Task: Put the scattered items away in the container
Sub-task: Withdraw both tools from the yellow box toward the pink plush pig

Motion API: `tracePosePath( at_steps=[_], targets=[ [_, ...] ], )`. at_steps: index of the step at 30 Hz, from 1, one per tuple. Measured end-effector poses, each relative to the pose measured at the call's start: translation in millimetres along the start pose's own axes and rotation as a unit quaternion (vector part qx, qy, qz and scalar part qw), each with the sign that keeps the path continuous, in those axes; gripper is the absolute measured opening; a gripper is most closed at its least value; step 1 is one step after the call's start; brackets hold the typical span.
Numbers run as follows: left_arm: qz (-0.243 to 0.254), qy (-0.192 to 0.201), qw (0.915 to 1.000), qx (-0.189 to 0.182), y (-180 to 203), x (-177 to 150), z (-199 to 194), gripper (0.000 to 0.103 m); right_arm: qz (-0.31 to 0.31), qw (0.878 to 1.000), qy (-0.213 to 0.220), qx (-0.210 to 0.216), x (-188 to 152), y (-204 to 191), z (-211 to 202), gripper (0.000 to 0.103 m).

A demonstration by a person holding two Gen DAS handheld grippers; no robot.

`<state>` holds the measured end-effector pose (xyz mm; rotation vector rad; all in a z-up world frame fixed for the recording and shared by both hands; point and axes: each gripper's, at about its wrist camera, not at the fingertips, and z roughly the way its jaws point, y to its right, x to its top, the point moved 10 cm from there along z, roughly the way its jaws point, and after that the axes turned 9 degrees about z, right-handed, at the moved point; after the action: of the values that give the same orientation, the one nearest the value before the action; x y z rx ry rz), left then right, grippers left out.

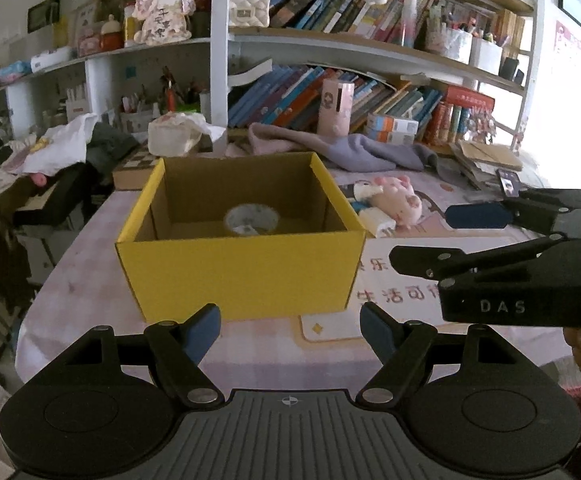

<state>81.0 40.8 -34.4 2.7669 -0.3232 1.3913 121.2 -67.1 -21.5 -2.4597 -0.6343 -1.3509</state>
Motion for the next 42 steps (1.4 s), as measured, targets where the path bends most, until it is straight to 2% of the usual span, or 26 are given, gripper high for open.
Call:
tracePosePath(
  at_steps=[8, 15, 30, 42],
  targets=[
    [0.004, 0.0, 1.0, -0.008, 9, -17, -16, 0.079, 0.004, 1.0, -0.002, -0.012, -19, -9, -18, 0.067],
    [0.018, 0.002, 0.9996, -0.021, 19, -21, -19, 0.079, 0.017, 0.999, -0.007, -0.04, -29, 2, -27, 0.067],
    [0.051, -0.014, 0.9949, -0.086, 62, -23, 3, 0.079, 0.039, 0.994, -0.045, -0.088, -56, 29, -34, 0.072],
    [0.07, -0.012, 0.9912, -0.112, 92, -9, 20, 0.079, 0.056, 0.99, -0.046, -0.117, -62, 66, -41, 0.072]
  ],
)
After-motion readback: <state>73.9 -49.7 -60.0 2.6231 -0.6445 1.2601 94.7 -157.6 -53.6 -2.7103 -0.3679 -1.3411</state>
